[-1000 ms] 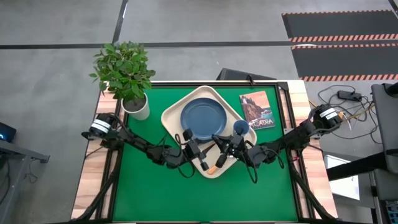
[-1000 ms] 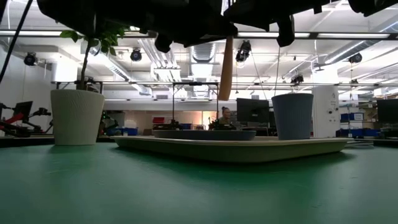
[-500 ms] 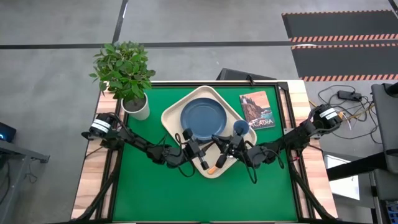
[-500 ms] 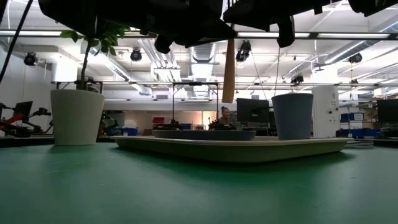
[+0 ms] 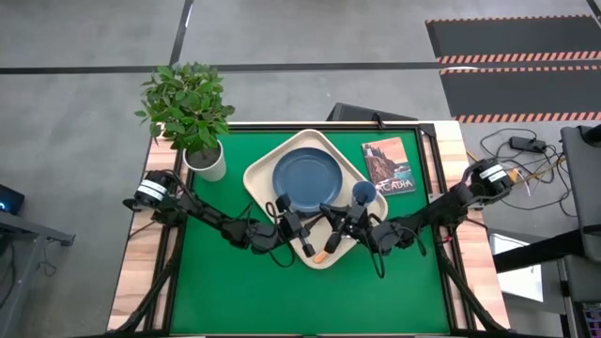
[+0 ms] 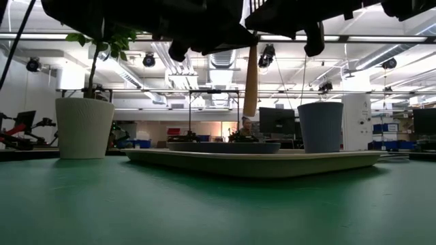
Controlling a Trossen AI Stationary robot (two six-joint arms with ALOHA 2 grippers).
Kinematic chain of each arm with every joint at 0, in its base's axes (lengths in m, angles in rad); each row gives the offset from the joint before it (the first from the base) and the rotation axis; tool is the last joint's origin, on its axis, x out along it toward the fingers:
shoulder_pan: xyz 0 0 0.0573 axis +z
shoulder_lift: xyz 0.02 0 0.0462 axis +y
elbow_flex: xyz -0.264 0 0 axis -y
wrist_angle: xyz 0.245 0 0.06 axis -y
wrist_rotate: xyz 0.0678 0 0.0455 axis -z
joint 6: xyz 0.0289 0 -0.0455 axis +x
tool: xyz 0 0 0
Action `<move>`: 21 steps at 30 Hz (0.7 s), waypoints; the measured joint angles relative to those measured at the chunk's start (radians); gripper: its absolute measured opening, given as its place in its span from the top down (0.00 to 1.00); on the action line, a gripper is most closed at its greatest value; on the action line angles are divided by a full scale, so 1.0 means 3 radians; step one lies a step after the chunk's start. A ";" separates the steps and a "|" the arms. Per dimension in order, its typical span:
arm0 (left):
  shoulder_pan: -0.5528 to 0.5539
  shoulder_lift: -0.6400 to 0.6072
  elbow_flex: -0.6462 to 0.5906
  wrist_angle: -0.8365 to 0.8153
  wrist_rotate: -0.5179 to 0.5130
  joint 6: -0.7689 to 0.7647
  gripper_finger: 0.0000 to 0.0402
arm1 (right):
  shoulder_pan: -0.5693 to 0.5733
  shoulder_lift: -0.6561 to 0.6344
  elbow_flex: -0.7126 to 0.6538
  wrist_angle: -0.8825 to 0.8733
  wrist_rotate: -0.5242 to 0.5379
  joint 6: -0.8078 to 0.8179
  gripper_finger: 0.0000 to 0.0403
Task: Pick and place plate/cup/fork/spoon on tray
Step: Put the fork on the white serving tray to the left side of the blue plate
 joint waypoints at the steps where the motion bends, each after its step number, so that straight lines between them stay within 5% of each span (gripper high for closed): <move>1: 0.0000 0.0000 -0.0002 -0.0007 0.0000 0.0000 0.98 | -0.0001 0.0033 0.0000 0.0049 0.0012 -0.0001 0.98; 13: -0.0004 -0.0005 -0.0003 -0.0395 -0.0013 -0.0001 0.71 | -0.0003 0.0620 0.0000 0.1481 0.0024 -0.0403 0.98; 21: -0.0004 -0.0006 -0.0003 -0.0531 -0.0192 -0.0251 0.75 | -0.0003 0.0825 0.0004 0.1881 0.0112 -0.0449 0.98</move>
